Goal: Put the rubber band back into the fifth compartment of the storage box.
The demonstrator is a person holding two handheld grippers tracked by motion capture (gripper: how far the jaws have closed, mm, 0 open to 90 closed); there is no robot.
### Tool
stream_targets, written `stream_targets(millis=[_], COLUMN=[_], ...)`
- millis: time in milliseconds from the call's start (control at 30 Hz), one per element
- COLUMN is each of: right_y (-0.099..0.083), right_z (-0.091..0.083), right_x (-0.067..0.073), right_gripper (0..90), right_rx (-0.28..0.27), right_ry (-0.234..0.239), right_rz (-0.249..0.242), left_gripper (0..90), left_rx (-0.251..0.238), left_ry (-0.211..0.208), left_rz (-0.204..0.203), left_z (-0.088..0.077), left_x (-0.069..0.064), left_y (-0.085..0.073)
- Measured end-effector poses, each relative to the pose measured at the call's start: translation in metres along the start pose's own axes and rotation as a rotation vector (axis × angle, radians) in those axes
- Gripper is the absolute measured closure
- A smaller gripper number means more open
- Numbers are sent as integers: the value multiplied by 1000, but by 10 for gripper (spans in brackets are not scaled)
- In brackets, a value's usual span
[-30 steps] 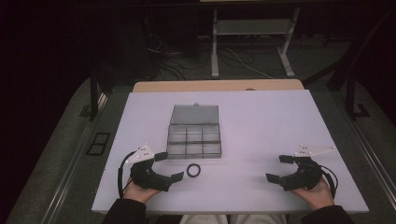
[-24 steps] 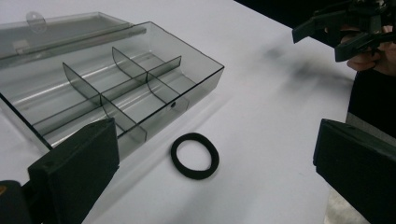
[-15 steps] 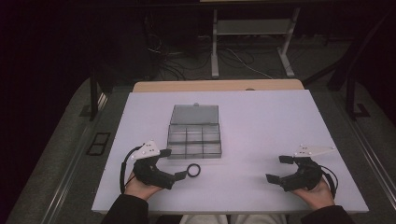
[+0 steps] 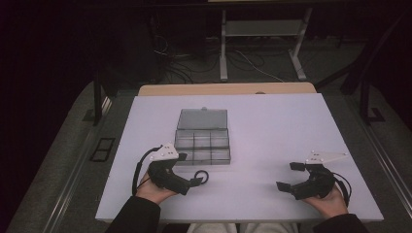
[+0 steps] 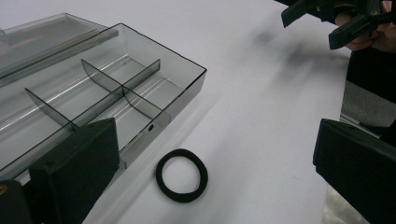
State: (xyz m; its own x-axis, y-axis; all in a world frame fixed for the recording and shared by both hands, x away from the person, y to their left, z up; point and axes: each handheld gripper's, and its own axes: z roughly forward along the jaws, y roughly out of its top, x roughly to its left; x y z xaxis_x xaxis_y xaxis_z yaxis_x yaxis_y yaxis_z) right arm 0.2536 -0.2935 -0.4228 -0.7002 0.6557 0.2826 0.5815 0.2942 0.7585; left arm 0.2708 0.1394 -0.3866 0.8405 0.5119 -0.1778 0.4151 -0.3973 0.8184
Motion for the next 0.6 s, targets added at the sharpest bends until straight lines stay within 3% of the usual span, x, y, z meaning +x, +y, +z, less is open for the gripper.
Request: stream_targets(millis=[600], right_y=[0], right_z=[1], right_x=[1], right_gripper=[4], right_rx=[4], right_ry=[2], right_rz=[-7], left_gripper=[2], left_rx=[94], left_ry=[-36], left_rz=[63], left_z=[21], left_x=[-3], left_y=[6])
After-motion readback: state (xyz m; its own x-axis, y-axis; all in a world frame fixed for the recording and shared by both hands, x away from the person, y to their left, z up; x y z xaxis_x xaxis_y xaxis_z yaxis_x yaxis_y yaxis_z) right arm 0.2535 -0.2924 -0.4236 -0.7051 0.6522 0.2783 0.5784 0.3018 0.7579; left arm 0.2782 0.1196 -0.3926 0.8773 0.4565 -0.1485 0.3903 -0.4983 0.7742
